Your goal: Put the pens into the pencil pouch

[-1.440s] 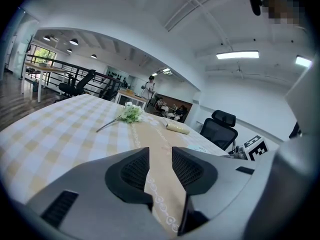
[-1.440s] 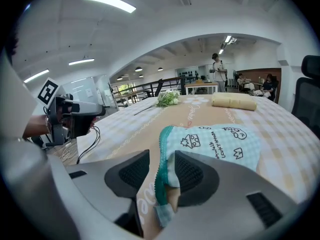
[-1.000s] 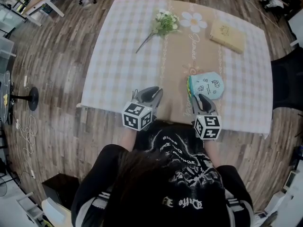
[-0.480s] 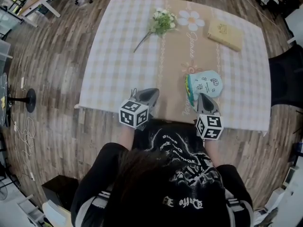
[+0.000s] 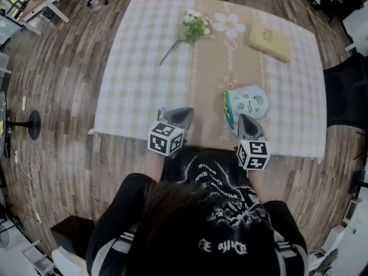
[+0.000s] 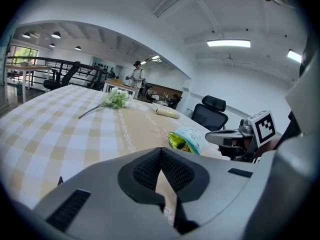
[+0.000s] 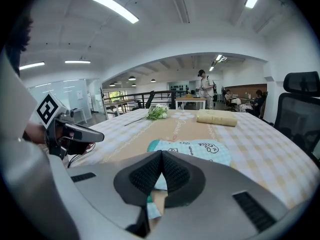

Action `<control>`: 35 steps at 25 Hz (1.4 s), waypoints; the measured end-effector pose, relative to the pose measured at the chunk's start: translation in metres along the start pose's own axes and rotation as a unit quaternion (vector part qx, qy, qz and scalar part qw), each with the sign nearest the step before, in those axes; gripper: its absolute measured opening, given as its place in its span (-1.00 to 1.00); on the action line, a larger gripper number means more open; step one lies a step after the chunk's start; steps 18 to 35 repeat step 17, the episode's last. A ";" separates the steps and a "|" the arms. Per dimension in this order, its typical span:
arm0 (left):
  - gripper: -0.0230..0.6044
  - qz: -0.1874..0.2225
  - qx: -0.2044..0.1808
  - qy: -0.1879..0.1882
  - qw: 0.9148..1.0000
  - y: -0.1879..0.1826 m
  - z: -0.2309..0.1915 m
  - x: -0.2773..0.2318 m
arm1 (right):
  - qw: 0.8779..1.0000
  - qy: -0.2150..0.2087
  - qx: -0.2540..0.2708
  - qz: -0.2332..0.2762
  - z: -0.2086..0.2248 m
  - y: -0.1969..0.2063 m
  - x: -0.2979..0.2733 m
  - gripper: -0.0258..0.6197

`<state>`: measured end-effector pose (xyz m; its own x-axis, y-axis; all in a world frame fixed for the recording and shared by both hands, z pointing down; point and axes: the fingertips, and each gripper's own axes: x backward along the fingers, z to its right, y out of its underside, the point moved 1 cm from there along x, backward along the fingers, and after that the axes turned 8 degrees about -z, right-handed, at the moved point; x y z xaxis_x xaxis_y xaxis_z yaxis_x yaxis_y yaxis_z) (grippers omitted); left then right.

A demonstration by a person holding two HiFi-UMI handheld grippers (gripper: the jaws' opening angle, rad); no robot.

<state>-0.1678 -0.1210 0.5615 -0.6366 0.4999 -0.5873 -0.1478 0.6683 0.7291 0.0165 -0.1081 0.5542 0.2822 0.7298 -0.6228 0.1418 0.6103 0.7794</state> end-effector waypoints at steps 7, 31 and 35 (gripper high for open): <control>-0.86 0.001 -0.004 0.003 1.000 -0.002 0.001 0.000 | 1.000 0.014 0.003 -0.012 0.006 0.007 0.002 -0.90; -0.86 -0.002 -0.013 0.001 1.000 -0.003 0.007 -0.003 | 1.000 0.018 0.002 -0.018 0.012 0.015 0.006 -0.90; -0.86 -0.002 -0.013 0.001 1.000 -0.003 0.007 -0.003 | 1.000 0.018 0.002 -0.018 0.012 0.015 0.006 -0.90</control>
